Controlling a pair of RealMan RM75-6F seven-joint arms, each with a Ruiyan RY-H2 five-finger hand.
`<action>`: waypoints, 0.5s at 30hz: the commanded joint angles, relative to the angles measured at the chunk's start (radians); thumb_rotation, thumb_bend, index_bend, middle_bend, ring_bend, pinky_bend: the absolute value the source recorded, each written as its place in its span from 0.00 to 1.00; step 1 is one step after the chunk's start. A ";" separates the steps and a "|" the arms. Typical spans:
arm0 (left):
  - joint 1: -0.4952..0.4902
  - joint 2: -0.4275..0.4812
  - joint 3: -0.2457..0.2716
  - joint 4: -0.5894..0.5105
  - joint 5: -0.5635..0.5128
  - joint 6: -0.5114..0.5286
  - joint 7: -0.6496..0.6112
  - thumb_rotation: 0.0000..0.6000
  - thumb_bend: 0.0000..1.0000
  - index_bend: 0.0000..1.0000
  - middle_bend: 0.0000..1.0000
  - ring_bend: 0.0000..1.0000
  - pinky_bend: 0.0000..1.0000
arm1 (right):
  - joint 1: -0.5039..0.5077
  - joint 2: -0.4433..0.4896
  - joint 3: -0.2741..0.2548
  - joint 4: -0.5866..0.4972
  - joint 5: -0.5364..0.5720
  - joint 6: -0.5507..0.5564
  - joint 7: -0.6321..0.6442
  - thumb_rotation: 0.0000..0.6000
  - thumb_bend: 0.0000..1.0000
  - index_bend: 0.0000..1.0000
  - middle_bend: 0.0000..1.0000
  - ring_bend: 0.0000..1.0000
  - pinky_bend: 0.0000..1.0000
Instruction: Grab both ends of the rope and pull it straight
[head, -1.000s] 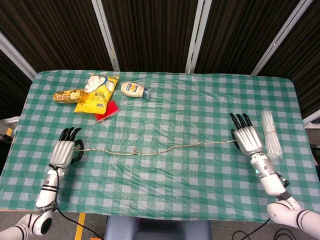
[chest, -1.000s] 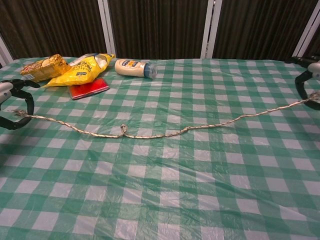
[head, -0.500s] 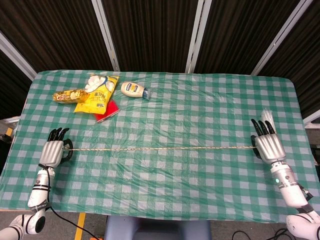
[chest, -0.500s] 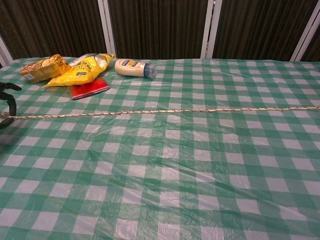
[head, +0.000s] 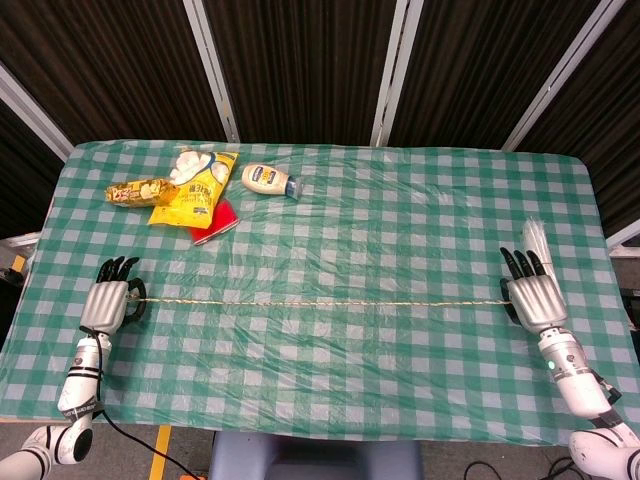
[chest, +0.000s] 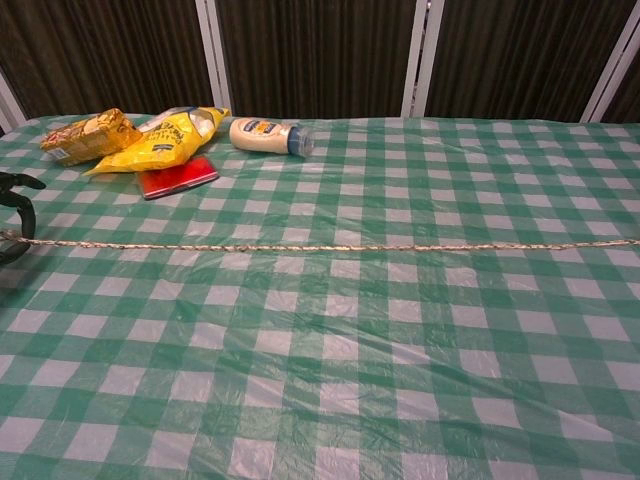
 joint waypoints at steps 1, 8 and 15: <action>-0.004 -0.009 0.002 0.013 0.000 -0.011 0.001 1.00 0.44 0.64 0.10 0.00 0.06 | 0.004 -0.018 -0.002 0.017 0.000 -0.015 0.004 1.00 0.48 0.75 0.05 0.00 0.00; -0.006 -0.021 0.009 0.033 0.002 -0.028 -0.003 1.00 0.44 0.62 0.10 0.00 0.06 | 0.011 -0.046 -0.007 0.042 -0.003 -0.039 0.006 1.00 0.48 0.74 0.05 0.00 0.00; -0.003 -0.029 0.019 0.050 0.012 -0.035 -0.018 1.00 0.44 0.47 0.10 0.00 0.06 | 0.015 -0.069 -0.006 0.072 0.009 -0.071 0.007 1.00 0.48 0.61 0.05 0.00 0.00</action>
